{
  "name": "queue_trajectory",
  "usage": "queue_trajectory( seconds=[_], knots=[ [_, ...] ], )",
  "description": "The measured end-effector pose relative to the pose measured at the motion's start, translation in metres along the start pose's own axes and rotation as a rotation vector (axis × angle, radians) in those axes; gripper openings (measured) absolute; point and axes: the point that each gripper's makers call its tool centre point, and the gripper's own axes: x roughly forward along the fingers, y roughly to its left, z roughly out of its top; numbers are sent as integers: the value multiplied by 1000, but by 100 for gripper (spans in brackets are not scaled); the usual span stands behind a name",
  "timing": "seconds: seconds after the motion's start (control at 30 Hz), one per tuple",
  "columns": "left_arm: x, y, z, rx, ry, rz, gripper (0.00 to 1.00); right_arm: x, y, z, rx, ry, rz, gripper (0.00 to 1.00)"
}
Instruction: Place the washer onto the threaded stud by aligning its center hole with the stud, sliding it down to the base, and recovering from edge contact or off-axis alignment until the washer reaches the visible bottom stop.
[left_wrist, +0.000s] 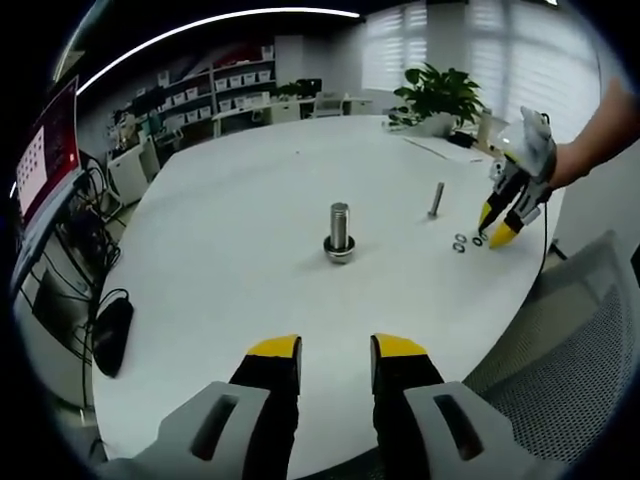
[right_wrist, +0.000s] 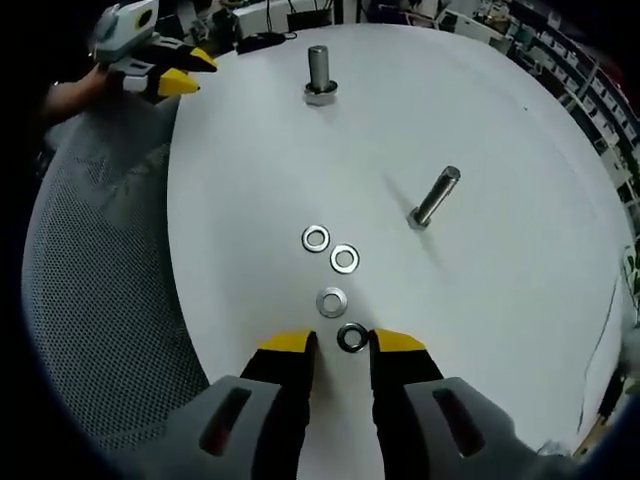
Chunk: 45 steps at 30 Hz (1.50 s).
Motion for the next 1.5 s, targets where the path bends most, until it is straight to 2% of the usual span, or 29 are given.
queue_trajectory(
  seconds=[0.2, 0.83, 1.5],
  knots=[
    [-1, 1, 2, 3, -12, 6, 26, 1, -4, 0, 15, 45, -4, 22],
    [-4, -1, 5, 9, -22, 4, 25, 0, -1, 1, 30, 109, -13, 21],
    [1, -5, -4, 29, 19, -14, 24, 1, -3, 0, -4, 70, -5, 21]
  ],
)
